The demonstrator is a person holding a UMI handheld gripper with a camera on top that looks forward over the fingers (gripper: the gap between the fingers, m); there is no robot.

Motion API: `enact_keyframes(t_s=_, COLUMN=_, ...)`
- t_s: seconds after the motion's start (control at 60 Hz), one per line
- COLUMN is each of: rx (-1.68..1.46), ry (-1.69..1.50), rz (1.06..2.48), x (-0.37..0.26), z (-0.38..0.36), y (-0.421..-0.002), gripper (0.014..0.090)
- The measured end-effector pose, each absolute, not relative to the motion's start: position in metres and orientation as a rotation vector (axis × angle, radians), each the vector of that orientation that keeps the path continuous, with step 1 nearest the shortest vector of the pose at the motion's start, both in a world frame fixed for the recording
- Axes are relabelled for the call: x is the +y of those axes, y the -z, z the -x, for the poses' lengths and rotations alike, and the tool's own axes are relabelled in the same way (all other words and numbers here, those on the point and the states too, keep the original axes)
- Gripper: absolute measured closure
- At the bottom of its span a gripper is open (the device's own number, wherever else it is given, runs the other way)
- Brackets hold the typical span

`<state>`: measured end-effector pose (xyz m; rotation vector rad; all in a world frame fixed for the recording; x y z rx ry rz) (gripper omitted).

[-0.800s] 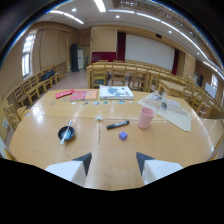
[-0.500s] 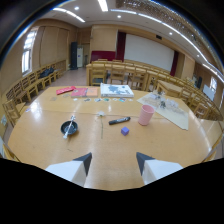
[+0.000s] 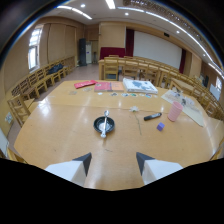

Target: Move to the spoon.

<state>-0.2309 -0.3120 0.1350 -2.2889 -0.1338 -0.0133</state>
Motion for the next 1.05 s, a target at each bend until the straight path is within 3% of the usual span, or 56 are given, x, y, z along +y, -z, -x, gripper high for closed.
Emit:
enact_keyframes(t_s=0.483, rx=-0.089, ry=-0.021, rz=2.317, x=-0.145, z=0.277, y=-0.071, gripper=0.0208)
enact_keyframes(t_s=1.05, rx=-0.106, ry=-0.016, rz=2.357, x=-0.128, z=0.282, y=-0.048, gripper=0.0206)
